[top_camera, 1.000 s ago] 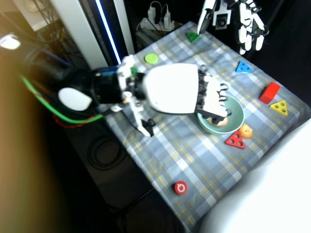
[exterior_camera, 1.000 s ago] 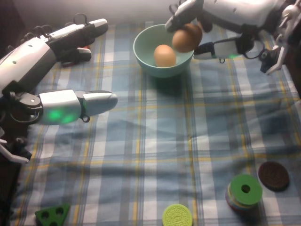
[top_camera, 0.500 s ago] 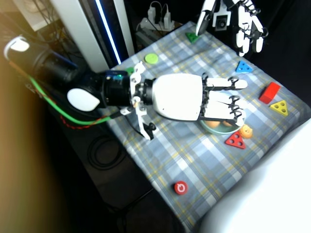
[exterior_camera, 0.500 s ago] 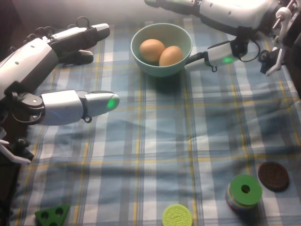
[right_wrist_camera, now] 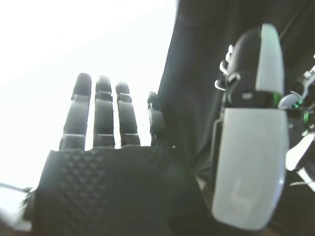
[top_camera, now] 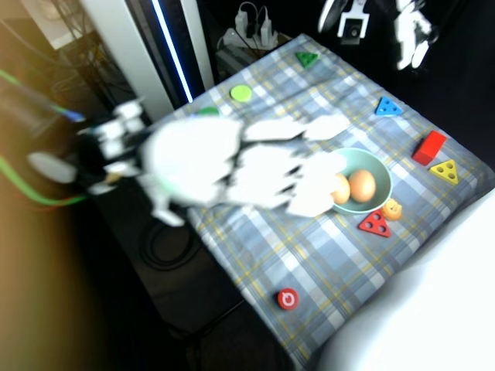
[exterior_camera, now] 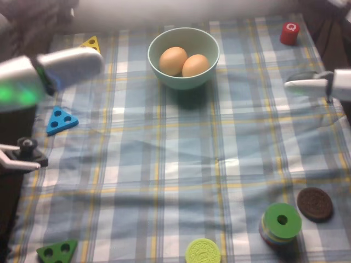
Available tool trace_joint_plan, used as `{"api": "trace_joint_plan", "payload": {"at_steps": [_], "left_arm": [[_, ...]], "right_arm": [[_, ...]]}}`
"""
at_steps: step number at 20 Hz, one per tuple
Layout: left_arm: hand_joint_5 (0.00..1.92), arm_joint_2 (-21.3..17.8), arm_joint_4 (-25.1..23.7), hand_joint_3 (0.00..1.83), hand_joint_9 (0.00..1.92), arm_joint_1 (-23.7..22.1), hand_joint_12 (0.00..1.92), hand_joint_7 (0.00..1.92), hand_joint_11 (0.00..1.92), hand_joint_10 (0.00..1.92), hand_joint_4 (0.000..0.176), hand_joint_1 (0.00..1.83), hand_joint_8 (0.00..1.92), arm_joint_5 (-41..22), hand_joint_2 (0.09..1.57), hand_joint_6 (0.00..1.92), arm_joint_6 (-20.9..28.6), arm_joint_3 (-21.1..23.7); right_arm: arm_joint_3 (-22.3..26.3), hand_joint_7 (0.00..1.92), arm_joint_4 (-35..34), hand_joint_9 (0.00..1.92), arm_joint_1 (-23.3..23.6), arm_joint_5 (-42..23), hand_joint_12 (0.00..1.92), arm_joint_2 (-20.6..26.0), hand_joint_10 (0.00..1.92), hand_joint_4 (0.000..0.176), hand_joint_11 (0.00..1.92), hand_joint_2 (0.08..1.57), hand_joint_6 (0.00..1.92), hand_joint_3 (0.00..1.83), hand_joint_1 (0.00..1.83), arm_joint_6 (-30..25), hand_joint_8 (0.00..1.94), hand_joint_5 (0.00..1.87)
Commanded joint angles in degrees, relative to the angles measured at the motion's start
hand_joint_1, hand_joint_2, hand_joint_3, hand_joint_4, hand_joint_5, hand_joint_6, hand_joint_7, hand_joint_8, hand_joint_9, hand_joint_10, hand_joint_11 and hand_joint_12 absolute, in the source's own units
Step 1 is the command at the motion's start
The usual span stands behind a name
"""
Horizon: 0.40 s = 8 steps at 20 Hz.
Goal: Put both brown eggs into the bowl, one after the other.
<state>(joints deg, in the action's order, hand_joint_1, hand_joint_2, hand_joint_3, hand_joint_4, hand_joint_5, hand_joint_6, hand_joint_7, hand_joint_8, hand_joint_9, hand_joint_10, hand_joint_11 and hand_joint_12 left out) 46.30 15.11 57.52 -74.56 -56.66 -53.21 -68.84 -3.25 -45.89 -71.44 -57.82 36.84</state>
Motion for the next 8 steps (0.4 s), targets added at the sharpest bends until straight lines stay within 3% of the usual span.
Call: {"api": "trace_joint_plan", "payload": {"at_steps": [1,2,3,4,5,6,7,8], "left_arm": [[0.23,0.6,-0.1,0.0,0.21,0.3,0.47,0.28,0.0,0.0,0.091,0.98,0.0,-11.4,0.88,0.0,5.5,-1.0],[0.06,1.5,0.0,0.0,0.17,1.3,0.46,0.19,0.0,0.0,0.098,0.79,0.0,-14.7,0.9,0.0,12.0,-2.7],[0.06,1.9,0.0,0.0,0.17,1.8,0.46,0.19,0.0,0.0,0.098,0.79,0.0,-16.5,0.9,0.0,15.2,-3.5],[0.0,2.6,-0.1,0.02,0.11,2.6,0.57,0.09,0.0,0.0,0.109,0.52,0.0,-19.6,1.03,0.0,20.3,-4.8],[0.0,3.1,-0.3,0.02,0.11,2.8,0.57,0.09,0.0,0.0,0.109,0.52,0.0,-21.6,1.03,0.0,23.2,-5.6],[0.0,3.3,-0.6,0.02,0.11,2.9,0.53,0.06,0.0,0.0,0.095,0.29,0.0,-23.5,1.16,0.0,25.1,-6.0],[0.0,3.4,-1.3,0.01,0.07,2.6,0.21,0.09,0.0,0.0,0.03,0.18,0.0,-24.8,1.16,0.0,27.1,-6.0],[0.22,3.3,-2.7,0.01,0.05,1.4,0.01,0.12,0.01,0.01,0.069,0.28,0.0,-24.8,1.27,0.03,26.9,-5.9]], "right_arm": [[0.8,0.38,-2.1,0.39,-1.0,-15.5,0.48,0.7,0.02,0.126,0.12,1.09,0.01,0.0,0.77,-0.9,0.02,0.26],[2.2,0.66,-3.0,0.7,-3.1,-20.2,0.73,1.0,0.03,0.044,0.34,1.2,0.01,0.0,0.75,-1.0,0.01,0.44],[2.5,0.66,-3.0,0.7,-3.6,-21.4,0.73,1.1,0.03,0.044,0.34,1.2,0.01,0.0,0.75,-1.0,0.01,0.44],[3.4,0.45,-2.8,0.49,-4.3,-24.7,0.61,1.4,0.0,0.072,0.15,1.19,0.0,0.0,0.84,-0.9,0.0,0.16],[4.2,0.45,-2.5,0.49,-4.8,-27.6,0.61,2.0,0.0,0.072,0.15,1.19,0.0,0.0,0.84,-0.8,0.0,0.16],[4.8,0.14,-2.3,0.13,-5.4,-29.6,0.12,2.5,0.01,0.133,0.03,1.26,0.01,0.02,0.58,-0.4,0.01,0.07],[6.4,0.07,-2.0,0.05,-5.5,-29.6,0.03,3.3,0.0,0.097,0.02,1.24,0.01,0.01,0.47,0.0,0.0,0.12],[7.3,0.0,-0.9,0.01,-5.4,-29.6,0.02,3.7,0.0,0.06,0.03,1.16,0.0,0.0,0.58,1.3,0.0,0.02]]}}
